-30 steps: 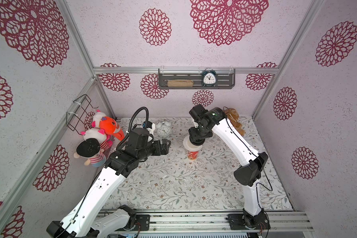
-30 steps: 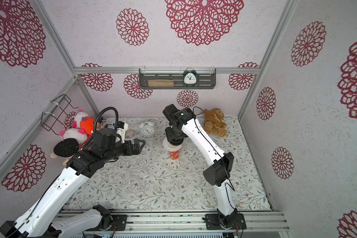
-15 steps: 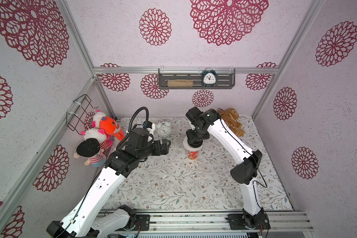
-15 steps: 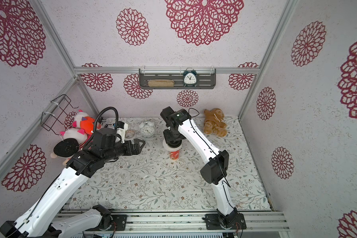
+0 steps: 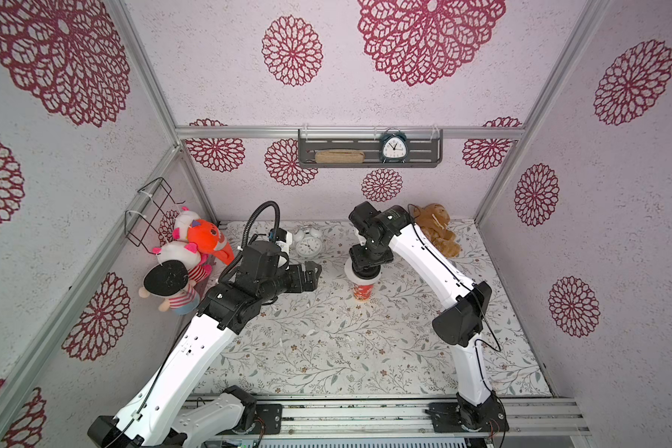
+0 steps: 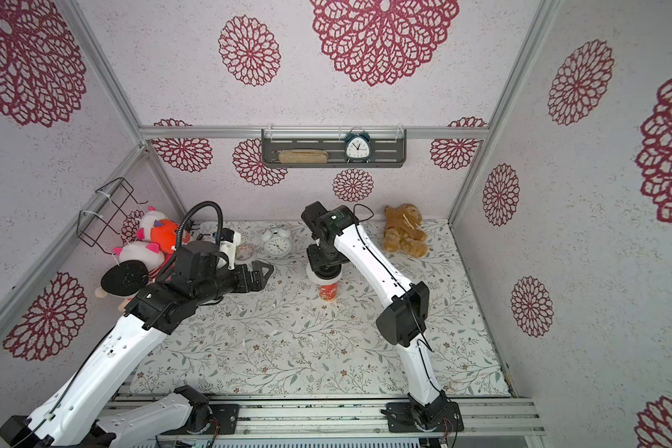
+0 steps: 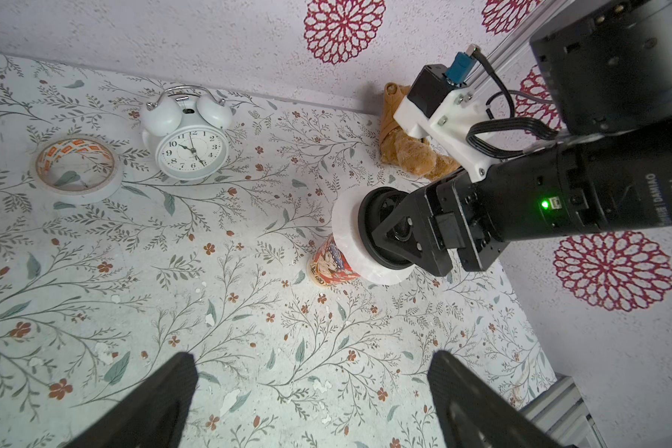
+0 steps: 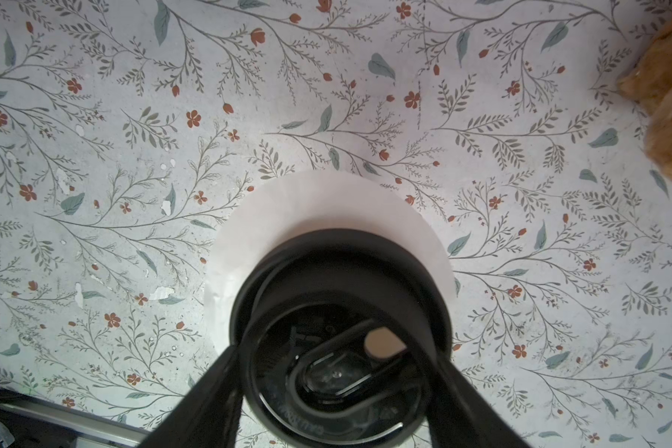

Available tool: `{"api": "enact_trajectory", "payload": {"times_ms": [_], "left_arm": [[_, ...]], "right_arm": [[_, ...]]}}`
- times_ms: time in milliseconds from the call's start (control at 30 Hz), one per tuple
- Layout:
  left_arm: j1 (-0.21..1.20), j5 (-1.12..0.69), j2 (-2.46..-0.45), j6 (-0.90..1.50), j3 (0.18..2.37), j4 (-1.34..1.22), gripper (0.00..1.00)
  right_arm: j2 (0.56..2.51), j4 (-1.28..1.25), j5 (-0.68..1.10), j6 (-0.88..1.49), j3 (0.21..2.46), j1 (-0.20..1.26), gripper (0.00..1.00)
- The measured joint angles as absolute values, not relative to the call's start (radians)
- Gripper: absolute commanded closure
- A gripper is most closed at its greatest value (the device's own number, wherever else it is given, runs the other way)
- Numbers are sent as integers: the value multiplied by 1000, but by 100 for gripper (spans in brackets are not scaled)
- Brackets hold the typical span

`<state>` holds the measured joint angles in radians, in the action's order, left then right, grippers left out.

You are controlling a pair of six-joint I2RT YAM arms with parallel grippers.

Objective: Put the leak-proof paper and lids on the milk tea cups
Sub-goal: Place the cup lid on the cup.

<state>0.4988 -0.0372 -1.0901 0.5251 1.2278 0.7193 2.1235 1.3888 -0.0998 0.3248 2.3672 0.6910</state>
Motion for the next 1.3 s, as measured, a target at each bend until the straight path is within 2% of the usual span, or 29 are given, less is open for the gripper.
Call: {"api": "enact_trajectory", "payload": {"times_ms": [1300], "left_arm": [[499,-30,-1095,523,1228,723,3]], "right_arm": [[2151,1385,-99,315,2367,689,20]]}}
